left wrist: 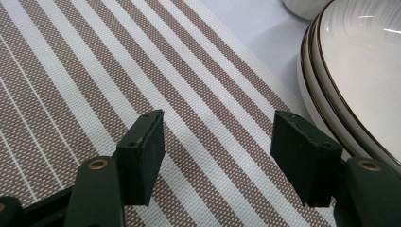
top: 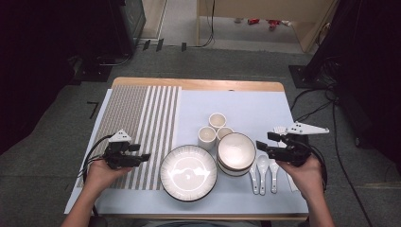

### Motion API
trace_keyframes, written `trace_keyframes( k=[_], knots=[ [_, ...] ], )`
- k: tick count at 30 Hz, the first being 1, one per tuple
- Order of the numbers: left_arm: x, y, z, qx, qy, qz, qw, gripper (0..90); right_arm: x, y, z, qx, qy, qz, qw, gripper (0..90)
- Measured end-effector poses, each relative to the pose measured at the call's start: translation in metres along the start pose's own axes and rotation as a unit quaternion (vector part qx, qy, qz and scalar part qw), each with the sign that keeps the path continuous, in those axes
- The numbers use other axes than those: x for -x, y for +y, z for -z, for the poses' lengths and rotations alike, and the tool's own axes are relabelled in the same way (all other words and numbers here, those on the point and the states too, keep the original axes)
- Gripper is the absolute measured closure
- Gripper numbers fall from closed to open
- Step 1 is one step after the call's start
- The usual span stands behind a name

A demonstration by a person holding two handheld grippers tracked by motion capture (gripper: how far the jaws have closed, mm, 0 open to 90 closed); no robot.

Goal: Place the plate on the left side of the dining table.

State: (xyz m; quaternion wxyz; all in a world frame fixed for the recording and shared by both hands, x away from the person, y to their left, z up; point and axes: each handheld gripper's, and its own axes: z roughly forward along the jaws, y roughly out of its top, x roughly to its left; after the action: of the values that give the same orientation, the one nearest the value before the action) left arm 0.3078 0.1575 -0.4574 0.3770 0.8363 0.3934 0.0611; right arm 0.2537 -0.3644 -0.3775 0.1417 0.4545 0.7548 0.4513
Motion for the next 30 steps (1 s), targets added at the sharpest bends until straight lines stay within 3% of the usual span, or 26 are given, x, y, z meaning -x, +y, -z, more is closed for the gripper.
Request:
trace_keyframes(
  k=[10,30],
  knots=[
    [0.000,0.002,-0.001,-0.002,-0.002,0.006,1.0000,36.6,-0.015,0.005,-0.001,-0.007,0.007,0.026,0.9996,34.9],
    [0.004,0.002,0.002,0.012,-0.007,0.002,0.9999,35.9,-0.038,0.008,-0.007,-0.016,0.027,0.049,0.9983,36.1]
  ],
)
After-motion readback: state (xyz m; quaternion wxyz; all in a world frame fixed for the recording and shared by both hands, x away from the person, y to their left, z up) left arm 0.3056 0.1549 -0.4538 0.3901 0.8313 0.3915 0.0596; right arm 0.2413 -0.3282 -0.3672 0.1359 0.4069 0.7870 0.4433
